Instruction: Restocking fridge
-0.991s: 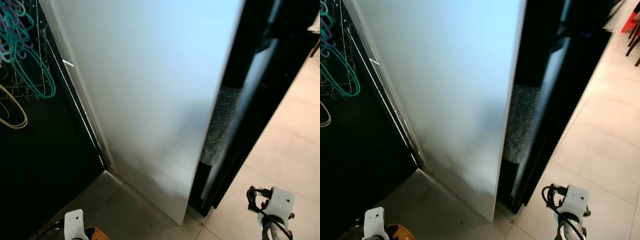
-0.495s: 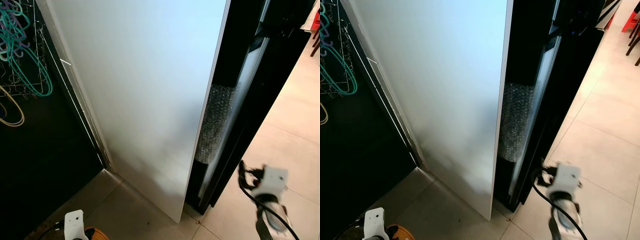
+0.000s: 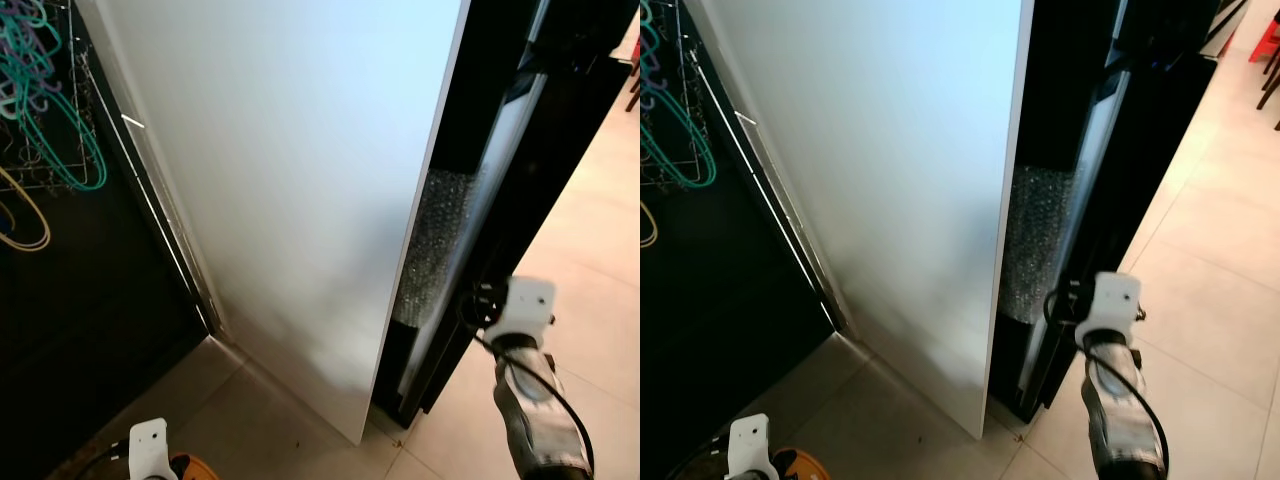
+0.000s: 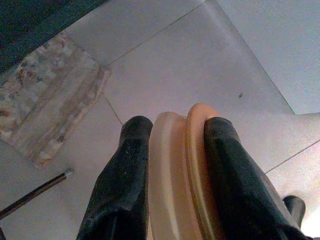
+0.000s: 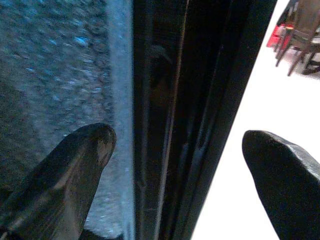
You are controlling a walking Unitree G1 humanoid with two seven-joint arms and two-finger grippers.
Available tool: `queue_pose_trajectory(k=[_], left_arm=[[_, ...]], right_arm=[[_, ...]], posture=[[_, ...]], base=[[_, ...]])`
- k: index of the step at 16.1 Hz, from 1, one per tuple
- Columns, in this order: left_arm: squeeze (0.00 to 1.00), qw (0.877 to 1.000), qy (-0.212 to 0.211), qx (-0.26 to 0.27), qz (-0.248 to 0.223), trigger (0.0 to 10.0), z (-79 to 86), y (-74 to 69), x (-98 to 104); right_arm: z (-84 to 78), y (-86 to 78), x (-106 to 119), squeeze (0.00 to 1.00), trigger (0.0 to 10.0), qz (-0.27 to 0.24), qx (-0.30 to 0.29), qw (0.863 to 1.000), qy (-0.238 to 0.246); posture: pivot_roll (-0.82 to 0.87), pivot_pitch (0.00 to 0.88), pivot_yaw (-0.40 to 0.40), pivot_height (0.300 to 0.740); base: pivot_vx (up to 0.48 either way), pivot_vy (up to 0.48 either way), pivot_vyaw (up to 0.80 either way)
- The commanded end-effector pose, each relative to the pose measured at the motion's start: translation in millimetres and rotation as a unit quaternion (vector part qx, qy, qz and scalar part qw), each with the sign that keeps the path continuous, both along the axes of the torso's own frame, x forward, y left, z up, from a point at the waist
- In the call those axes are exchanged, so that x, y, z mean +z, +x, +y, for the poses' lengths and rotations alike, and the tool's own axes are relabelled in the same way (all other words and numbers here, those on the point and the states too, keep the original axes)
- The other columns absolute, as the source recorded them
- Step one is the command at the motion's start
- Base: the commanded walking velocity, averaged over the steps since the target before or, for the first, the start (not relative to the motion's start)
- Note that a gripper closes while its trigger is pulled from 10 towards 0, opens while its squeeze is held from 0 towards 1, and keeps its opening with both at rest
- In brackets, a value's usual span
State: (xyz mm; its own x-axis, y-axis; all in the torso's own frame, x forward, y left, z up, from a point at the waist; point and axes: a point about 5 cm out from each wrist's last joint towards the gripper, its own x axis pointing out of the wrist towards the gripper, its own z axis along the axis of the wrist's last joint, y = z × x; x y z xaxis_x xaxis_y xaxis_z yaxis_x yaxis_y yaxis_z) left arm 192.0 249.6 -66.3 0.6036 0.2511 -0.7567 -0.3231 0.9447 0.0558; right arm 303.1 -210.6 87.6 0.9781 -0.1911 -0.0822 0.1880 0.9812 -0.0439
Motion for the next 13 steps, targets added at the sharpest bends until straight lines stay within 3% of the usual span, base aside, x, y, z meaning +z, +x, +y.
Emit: queue_pose_trajectory(k=[1,8,13], left_arm=[[0.00,1.000,0.006,-0.001,0.005,10.0,0.3,-0.3,-0.2],[0.00,1.000,0.006,-0.002,0.004,10.0,-0.2,0.1,-0.2],[0.00,1.000,0.007,-0.001,0.006,10.0,0.5,-1.2,-0.6]], right_arm=[[-4.5,9.3,4.3,0.00,10.0,0.004,-0.018,1.000,-0.001],[7.0,39.5,22.5,0.00,10.0,-0.016,0.021,0.999,-0.017],[-5.9,41.3,29.5,0.00,10.0,-0.037,-0.028,0.999,-0.025]], posture=[[-0.06,0.000,0.031,0.740],[-0.05,0.000,0.030,0.740],[-0.04,0.000,0.029,0.740]], base=[[0.000,0.000,0.00],[0.000,0.000,0.00],[0.000,0.000,0.00]])
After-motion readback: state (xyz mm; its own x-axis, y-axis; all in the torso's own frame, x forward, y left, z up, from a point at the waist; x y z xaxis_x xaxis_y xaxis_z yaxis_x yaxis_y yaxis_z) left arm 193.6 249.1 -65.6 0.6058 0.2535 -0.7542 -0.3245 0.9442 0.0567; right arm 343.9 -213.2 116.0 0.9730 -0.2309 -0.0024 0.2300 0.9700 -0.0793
